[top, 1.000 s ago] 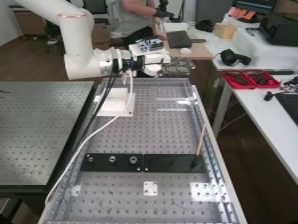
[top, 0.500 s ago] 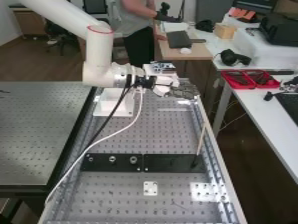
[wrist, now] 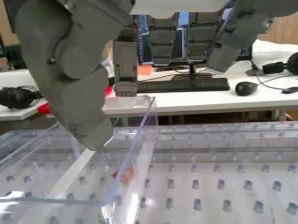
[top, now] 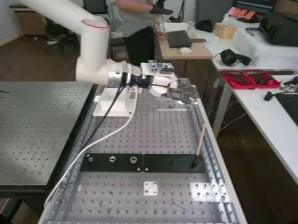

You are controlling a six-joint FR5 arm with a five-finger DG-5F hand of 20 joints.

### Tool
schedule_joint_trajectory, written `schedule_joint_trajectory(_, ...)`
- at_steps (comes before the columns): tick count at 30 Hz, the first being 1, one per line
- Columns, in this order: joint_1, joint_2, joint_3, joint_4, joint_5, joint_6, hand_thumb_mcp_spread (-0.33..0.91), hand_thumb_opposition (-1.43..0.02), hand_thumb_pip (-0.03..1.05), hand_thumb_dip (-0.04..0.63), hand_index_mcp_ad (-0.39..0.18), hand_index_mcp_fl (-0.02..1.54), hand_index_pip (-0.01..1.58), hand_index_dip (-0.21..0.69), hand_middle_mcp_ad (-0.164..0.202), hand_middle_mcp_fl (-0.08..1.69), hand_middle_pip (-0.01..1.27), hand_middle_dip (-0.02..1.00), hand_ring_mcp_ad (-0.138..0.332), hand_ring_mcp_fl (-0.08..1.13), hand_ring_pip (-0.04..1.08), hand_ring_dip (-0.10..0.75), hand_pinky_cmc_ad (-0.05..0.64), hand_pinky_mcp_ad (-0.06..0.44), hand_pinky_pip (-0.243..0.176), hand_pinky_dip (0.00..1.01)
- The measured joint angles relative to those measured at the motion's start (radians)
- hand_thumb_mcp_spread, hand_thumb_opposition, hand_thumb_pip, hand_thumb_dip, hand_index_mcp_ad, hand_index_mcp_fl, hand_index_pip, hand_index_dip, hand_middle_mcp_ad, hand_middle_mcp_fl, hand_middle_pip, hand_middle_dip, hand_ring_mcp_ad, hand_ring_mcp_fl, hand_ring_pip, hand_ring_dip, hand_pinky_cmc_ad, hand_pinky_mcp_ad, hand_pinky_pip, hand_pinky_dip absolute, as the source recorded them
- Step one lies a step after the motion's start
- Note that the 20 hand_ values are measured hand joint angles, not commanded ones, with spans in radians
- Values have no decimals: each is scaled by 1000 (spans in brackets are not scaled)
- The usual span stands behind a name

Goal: Grab the pcb board and place it in the clear container

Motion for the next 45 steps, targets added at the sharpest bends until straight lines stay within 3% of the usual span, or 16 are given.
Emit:
schedule_joint_trajectory(9,-24,157,-103,43,3,-5,365,-883,665,244,-87,2,1131,126,70,0,113,101,159,0,75,2,311,148,-93,457)
schedule_joint_trajectory(13,-39,236,-147,47,22,-11,351,-867,613,237,-87,9,1100,136,70,2,113,101,166,0,80,7,311,148,-93,490)
schedule_joint_trajectory(26,-86,499,-242,-15,144,-53,346,-866,586,229,-93,9,853,106,75,0,113,101,168,2,77,7,311,164,-96,510)
schedule_joint_trajectory(45,-115,541,-220,-66,156,-62,346,-848,567,220,-91,7,740,120,73,2,113,108,175,0,77,7,312,178,-105,508)
